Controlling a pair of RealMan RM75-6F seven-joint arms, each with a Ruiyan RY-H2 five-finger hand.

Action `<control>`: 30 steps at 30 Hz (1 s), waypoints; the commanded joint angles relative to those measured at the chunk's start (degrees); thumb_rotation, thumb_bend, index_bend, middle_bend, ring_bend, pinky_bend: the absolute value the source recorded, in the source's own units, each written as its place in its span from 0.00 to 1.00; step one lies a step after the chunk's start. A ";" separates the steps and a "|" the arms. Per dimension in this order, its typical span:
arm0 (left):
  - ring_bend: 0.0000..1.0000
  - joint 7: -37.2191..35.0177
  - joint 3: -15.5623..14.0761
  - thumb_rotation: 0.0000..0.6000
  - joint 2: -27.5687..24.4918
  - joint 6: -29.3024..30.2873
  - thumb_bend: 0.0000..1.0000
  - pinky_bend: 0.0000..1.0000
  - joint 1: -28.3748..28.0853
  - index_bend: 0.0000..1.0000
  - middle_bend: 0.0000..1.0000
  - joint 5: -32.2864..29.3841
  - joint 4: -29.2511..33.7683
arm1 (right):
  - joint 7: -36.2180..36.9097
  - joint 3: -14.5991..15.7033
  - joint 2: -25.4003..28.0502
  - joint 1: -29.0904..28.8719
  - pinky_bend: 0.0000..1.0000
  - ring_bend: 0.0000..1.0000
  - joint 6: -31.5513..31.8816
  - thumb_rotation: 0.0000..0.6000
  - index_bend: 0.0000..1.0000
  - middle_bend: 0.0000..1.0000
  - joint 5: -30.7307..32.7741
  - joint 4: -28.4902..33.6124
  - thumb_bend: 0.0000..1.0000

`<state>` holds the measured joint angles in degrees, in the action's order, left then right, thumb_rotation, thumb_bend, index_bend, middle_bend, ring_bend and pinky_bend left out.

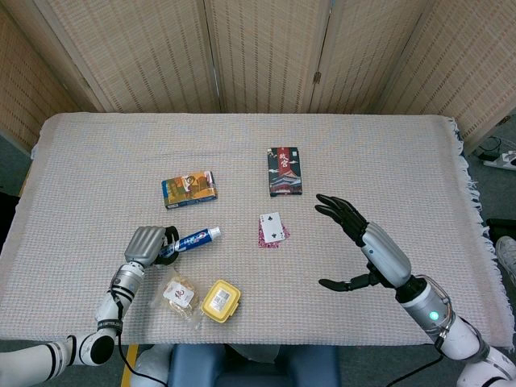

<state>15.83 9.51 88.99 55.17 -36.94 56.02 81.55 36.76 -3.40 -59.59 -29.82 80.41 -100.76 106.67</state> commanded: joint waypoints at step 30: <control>0.13 -7.40 -4.35 1.00 -17.44 26.04 0.38 0.08 17.37 0.16 0.20 11.78 15.62 | -26.10 5.47 2.63 15.90 0.00 0.00 3.55 1.00 0.00 0.00 11.86 -4.42 0.24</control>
<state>10.24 6.55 73.15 79.39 -21.44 65.74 96.38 11.51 1.61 -56.30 -15.39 83.13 -90.01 103.12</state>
